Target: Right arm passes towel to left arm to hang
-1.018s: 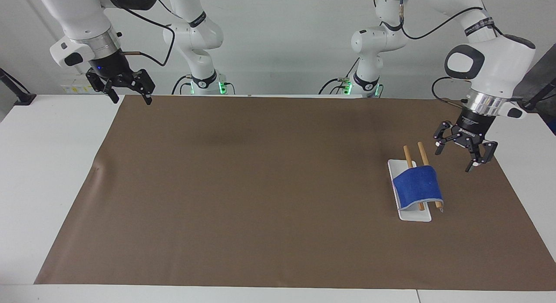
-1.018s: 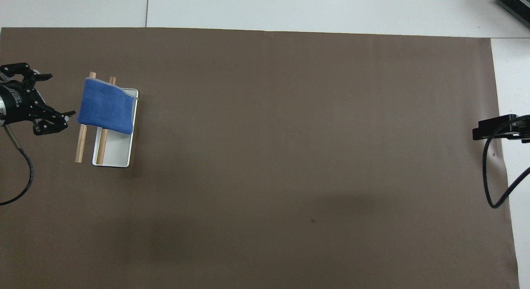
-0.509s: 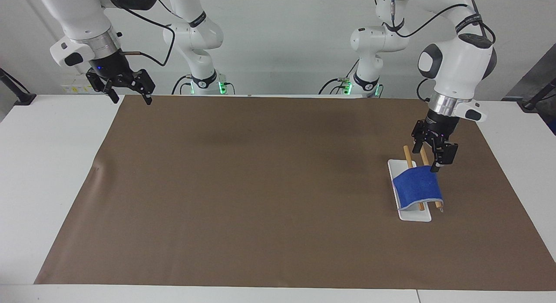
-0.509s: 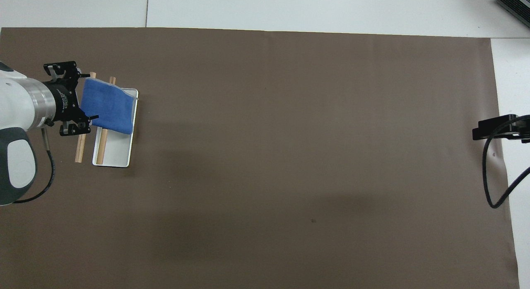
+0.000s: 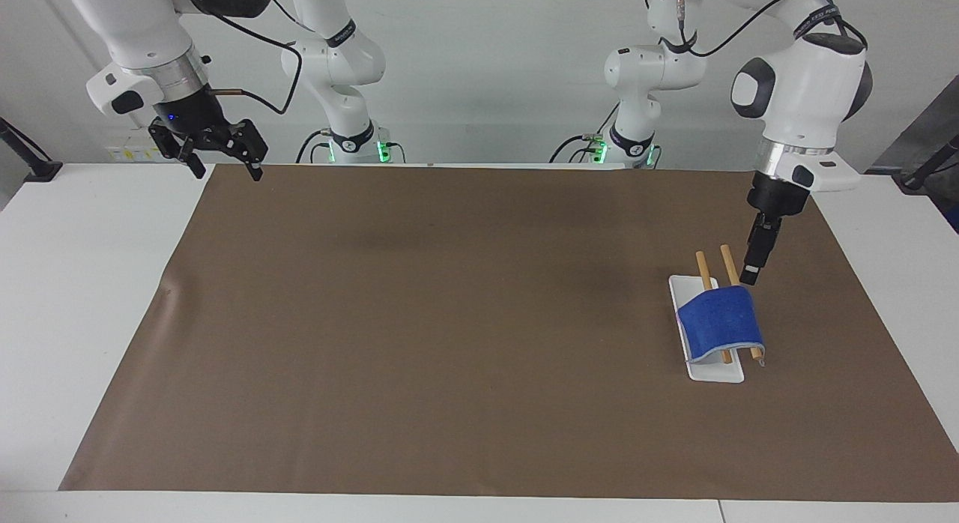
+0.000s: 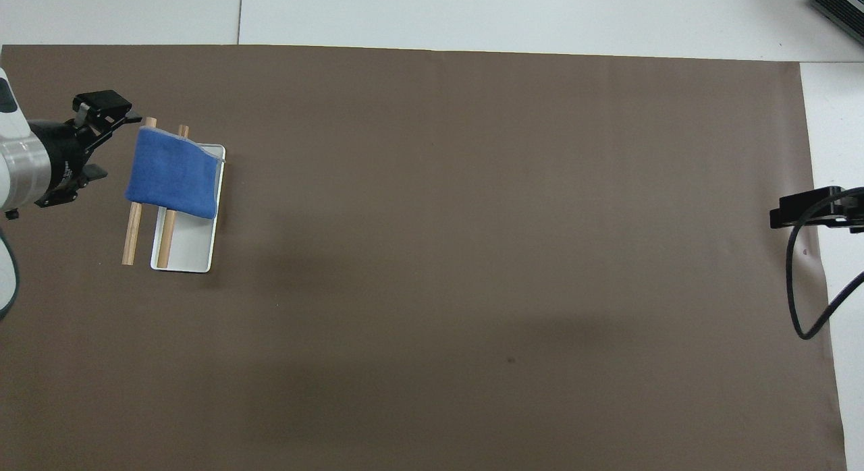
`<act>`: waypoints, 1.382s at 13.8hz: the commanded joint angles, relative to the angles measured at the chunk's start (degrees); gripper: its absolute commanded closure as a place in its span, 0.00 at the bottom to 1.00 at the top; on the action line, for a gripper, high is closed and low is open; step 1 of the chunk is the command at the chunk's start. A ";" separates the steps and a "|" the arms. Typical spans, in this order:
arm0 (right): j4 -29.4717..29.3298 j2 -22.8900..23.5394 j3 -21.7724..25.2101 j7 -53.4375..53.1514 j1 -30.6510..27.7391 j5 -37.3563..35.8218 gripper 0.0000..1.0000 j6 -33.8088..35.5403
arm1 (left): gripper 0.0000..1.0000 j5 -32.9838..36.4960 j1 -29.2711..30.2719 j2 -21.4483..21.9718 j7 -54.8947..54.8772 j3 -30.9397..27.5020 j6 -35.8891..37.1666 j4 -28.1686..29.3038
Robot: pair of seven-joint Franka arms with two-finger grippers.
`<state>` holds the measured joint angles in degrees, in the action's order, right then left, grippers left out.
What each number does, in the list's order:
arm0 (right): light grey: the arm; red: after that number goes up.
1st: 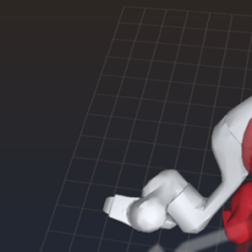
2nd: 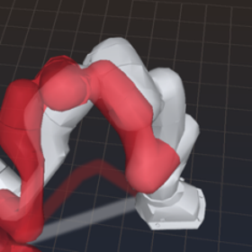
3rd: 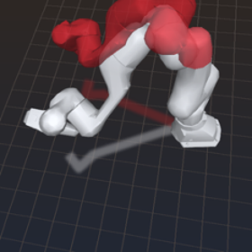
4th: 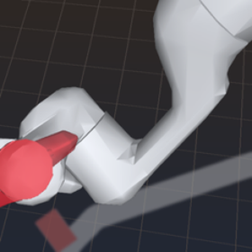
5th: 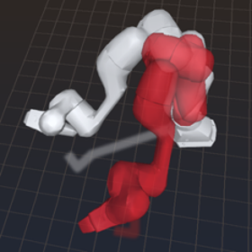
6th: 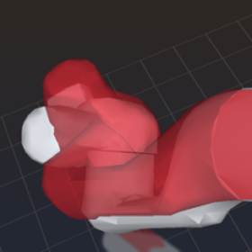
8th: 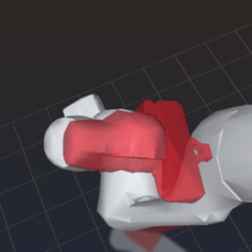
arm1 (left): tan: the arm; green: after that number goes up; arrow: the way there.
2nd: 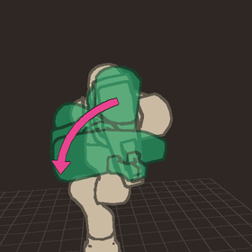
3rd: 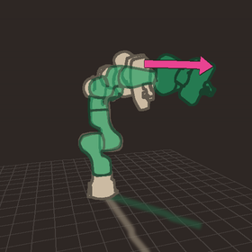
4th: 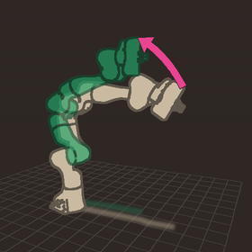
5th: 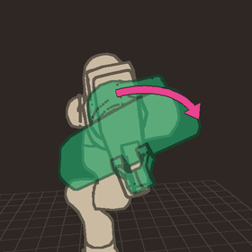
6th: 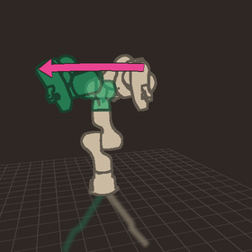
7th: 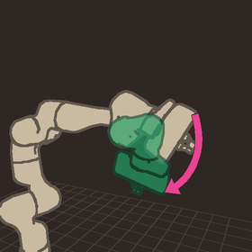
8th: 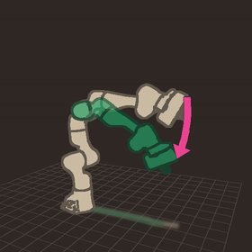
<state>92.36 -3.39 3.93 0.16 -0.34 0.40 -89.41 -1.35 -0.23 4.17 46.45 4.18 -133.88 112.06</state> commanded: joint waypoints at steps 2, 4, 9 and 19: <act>0.36 -0.30 -0.33 0.98 -0.27 -0.31 0.00 0.20 | 0.00 0.91 0.67 -0.13 -21.96 0.13 7.83 -5.88; 0.36 -0.30 -0.33 0.98 -0.27 -0.31 0.00 0.20 | 0.00 0.91 1.02 -0.74 -32.61 0.13 9.43 -8.60; 0.36 -0.30 -0.33 0.98 -0.27 -0.31 0.00 0.20 | 0.00 2.14 1.37 -5.22 -43.01 0.13 20.66 -21.51; 0.36 -0.30 -0.33 0.98 -0.27 -0.31 0.00 0.20 | 0.00 2.94 1.20 -3.92 -55.59 0.31 44.75 -26.11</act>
<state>92.36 -3.39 3.92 0.16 -0.34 0.40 -89.41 1.01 0.55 -0.91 -6.23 4.41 -93.48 85.86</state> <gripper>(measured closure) 0.000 0.000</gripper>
